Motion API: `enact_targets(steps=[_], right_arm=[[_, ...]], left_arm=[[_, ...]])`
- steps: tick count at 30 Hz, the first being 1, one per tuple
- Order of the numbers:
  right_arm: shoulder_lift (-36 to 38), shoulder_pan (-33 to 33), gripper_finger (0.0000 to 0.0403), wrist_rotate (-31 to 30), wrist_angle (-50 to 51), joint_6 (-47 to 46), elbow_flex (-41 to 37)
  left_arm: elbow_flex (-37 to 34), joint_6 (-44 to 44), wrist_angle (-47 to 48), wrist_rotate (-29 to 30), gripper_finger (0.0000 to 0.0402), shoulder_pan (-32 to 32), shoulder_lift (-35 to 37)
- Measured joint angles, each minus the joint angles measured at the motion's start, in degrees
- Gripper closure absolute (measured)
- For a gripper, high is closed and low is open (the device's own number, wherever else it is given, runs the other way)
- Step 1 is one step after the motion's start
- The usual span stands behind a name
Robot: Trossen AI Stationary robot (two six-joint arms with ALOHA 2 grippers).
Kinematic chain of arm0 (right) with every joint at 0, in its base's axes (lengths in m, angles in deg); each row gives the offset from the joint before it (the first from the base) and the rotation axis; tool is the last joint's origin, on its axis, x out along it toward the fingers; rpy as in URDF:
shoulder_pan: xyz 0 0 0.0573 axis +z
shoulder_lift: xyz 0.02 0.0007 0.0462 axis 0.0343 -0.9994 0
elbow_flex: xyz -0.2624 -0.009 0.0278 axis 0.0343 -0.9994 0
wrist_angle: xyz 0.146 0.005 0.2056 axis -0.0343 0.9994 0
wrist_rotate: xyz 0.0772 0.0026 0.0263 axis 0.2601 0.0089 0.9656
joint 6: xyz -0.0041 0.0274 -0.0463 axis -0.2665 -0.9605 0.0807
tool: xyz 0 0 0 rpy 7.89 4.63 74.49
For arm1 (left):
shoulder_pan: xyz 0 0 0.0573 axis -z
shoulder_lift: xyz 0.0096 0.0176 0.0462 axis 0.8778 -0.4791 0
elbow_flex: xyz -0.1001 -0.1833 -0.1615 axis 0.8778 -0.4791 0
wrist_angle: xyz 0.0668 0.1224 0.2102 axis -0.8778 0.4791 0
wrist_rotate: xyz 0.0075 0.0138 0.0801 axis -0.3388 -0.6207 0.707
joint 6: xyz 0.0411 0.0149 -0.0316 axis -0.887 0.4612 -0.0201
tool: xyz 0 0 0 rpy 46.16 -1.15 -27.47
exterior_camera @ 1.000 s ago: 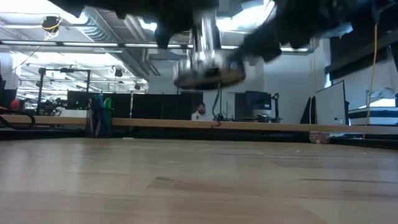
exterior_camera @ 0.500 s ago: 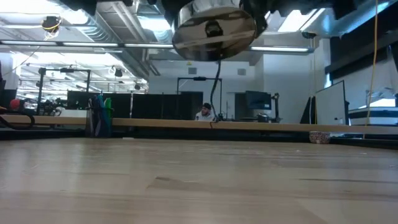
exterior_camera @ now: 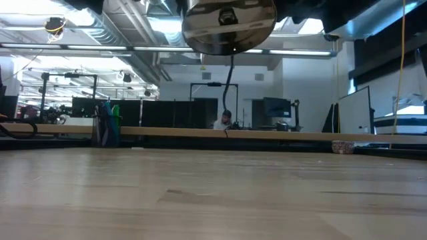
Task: Screw lightbulb
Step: Remove the lightbulb from the lamp
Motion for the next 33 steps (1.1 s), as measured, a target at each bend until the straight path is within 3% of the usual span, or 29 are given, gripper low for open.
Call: enact_targets(steps=[3, 8, 12, 15, 22, 25, 29, 33], right_arm=[[-0.03, 0.00, 0.0150, -1.57, -0.59, 0.01, 0.00], [-0.03, 0.02, 0.0228, -5.55, 0.68, 0.93, 0.00], [0.06, 0.05, 0.0232, -9.61, 2.62, 2.02, 0.00], [0.19, 0.70, 0.0232, -17.39, 5.15, 1.35, -0.09], [0.89, 2.16, 0.0232, -43.31, 8.80, -1.63, -0.06], [0.89, 2.16, 0.0232, -49.97, 8.49, -3.63, 0.07], [0.89, 2.13, 0.0232, -50.71, 8.10, -4.30, 0.07], [1.57, 1.81, 0.0194, -41.34, 8.41, 0.00, 0.13]], left_arm=[[0.00, 0.08, -0.01, 0.69, 0.0262, 0.00, 0.00], [0.00, -0.05, 0.71, 3.24, 0.0262, -0.02, 0.00], [-0.01, 0.42, 2.55, 8.23, 0.0262, 0.01, -0.01], [-0.10, 0.90, 4.86, 14.41, 0.0262, 0.13, 0.00], [-0.09, 1.64, 6.26, 27.85, 0.0262, 0.52, -0.04], [0.06, 3.28, 5.59, 32.72, 0.0262, 0.61, -0.04], [0.09, 5.32, 5.74, 34.57, 0.0262, 0.70, -0.04], [0.09, 5.06, 6.07, 33.77, 0.0262, 1.04, 0.00]])
